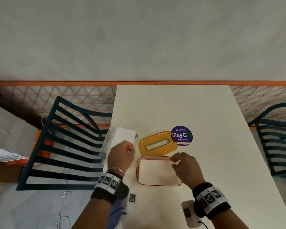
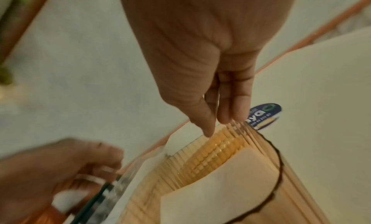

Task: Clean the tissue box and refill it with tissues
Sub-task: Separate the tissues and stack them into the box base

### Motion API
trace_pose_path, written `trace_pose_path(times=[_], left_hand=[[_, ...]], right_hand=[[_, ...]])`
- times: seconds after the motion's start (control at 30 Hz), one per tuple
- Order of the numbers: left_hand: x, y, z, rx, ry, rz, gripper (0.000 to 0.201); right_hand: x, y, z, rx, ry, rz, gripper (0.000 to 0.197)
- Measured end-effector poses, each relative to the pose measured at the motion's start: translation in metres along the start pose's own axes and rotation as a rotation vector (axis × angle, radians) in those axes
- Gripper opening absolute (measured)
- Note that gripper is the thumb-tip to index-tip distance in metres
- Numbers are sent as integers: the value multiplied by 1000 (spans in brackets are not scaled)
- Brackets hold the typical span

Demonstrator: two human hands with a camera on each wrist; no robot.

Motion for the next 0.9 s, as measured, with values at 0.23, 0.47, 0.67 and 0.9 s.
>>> trace_pose_path(times=[0.23,0.47,0.67,0.9], left_hand=[[-8,-52,60,-317,-144,75,77],[10,-60,68,-337,-179,85,73],[12,-66,66,-414,-111,93,88],[15,-76,70,-434,-103,122,74]], right_hand=[[6,9,-37,190,-162,-10,18],[7,8,-42,194,-205,12,18],[8,8,-44,192,-211,-1,18],[9,9,-44,204,-187,-12,18]])
Point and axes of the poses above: each hand's wrist, its own y-axis away from the middle knuckle, its own x-axis out of the palm, z = x × y, the point moved 3 cm from there along -y, towards the middle knuckle, and after that the axes turned 12 degrees about -x, right-handed, at the moved point
